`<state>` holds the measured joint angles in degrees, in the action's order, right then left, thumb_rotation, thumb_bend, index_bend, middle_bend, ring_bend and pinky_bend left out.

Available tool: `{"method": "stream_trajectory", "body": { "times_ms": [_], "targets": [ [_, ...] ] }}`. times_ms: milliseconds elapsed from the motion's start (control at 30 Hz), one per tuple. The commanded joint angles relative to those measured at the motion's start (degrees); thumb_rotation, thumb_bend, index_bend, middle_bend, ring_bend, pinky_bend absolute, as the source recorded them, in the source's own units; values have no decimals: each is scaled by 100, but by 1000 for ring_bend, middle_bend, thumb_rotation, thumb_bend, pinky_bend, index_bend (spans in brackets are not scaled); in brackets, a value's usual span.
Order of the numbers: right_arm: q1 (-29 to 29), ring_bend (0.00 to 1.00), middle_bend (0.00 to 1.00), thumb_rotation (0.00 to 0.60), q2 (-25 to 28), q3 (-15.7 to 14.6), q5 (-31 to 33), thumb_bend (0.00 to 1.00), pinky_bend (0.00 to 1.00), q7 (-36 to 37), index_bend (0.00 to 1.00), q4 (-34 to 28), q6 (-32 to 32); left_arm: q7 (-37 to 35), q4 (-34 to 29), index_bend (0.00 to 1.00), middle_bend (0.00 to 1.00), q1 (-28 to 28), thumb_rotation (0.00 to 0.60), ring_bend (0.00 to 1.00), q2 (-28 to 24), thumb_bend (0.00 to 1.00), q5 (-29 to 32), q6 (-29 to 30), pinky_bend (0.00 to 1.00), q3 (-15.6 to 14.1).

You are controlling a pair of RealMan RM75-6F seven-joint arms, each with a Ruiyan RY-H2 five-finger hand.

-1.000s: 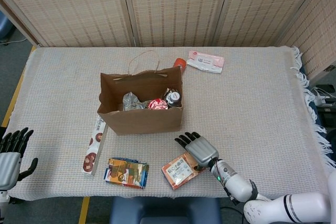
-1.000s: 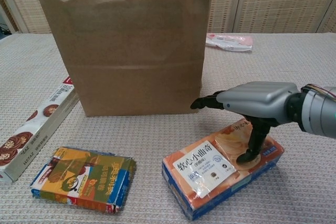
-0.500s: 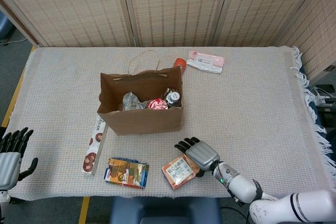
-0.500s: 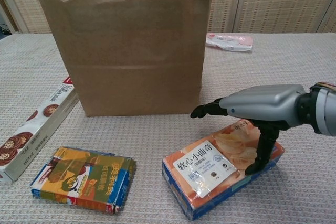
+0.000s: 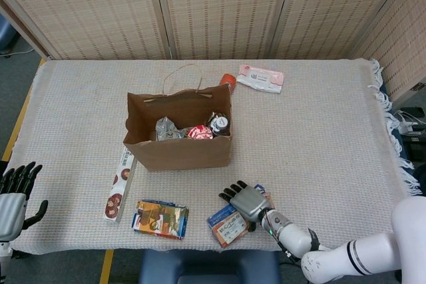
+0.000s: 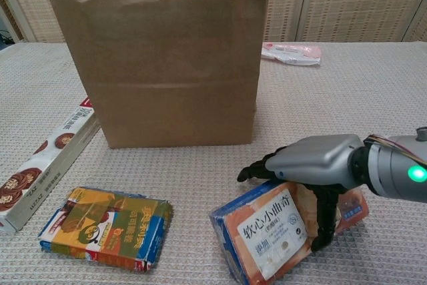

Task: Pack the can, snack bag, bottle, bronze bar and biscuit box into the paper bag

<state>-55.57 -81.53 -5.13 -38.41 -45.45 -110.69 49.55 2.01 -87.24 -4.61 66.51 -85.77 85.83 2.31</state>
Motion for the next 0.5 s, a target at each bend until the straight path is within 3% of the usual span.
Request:
{"method": "stream_trajectory", "body": {
  "times_ms": [33, 233, 300, 367, 433, 500],
  "targets": [
    [-13, 0, 33, 600, 54, -14, -75, 0, 21, 99, 0, -118, 51, -1, 2, 46, 0, -2, 600, 0, 0, 393, 0, -3, 0, 0],
    [25, 16, 43, 600, 140, -60, -334, 0, 55, 265, 0, -202, 153, 14, -5, 46, 0, 4, 600, 0, 3, 392, -2, 8, 0, -2],
    [72, 162, 154, 600, 107, -47, -500, 45, 212, 326, 80, -167, 244, 18, -5, 46, 0, 5, 600, 0, 5, 393, -3, 11, 0, -1],
    [187, 494, 432, 600, 57, -39, -819, 241, 596, 511, 392, -99, 309, 19, -5, 46, 0, 4, 600, 0, 6, 393, -2, 11, 0, -1],
    [313, 656, 575, 600, 23, -49, -1192, 370, 809, 680, 582, -12, 401, 15, -3, 46, 0, 4, 600, 0, 5, 393, -1, 10, 0, -1],
    [415, 741, 654, 600, 31, -47, -1441, 430, 928, 847, 685, 38, 460, 14, -2, 46, 0, 3, 600, 0, 4, 393, -3, 8, 0, -1]
  ]
}}
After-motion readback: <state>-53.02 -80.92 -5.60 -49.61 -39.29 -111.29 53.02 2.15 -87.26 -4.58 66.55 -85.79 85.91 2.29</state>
